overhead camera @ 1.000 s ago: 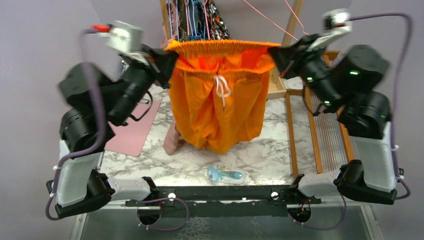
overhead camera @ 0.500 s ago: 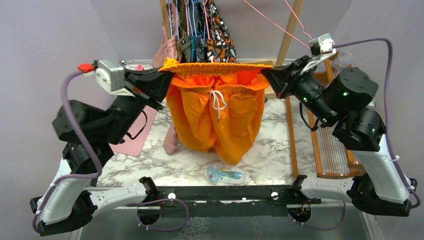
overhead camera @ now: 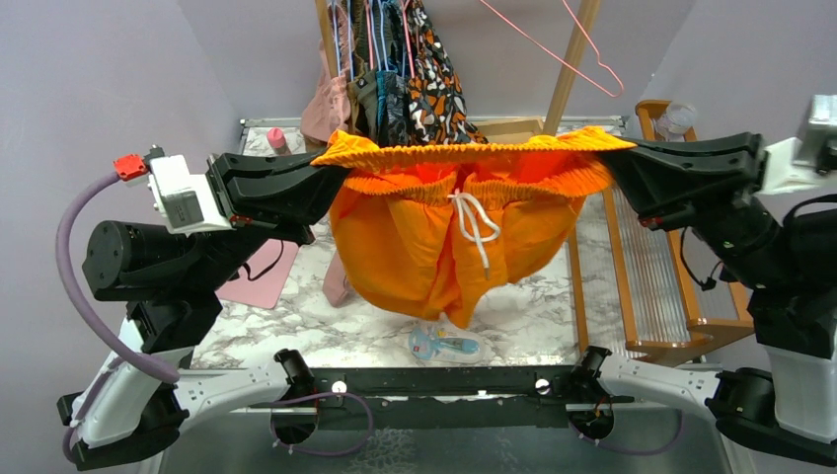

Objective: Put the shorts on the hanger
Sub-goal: Adjust the shorts at the center of the board.

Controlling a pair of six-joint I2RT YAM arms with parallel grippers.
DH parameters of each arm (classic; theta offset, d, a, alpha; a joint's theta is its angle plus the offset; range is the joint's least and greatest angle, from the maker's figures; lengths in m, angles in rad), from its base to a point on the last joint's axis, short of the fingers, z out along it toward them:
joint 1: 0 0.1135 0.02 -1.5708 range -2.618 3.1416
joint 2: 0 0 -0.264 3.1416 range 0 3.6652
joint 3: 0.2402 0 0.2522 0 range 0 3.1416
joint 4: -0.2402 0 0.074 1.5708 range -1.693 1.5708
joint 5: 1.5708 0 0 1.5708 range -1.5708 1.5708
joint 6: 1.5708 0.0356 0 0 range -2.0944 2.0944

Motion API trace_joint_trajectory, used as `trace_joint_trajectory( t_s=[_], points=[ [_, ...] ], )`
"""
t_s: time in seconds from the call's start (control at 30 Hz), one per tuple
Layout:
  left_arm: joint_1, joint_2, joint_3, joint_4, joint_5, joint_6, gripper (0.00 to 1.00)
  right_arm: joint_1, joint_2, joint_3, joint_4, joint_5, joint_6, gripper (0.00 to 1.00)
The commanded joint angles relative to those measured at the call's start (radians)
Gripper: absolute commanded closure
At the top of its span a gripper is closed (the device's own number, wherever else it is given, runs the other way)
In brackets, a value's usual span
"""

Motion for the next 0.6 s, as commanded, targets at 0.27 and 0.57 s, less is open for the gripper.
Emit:
trace_joint_trajectory(
  t_s=[0.27,0.57],
  points=[
    [0.010,0.076,0.134,-0.035,-0.400,0.107,1.00,-0.017,0.188,0.057,-0.074,0.421,-0.061,0.99],
    [0.010,0.037,0.202,0.073,0.072,0.015,1.00,-0.017,0.086,0.169,0.007,-0.283,-0.059,0.99]
  ],
)
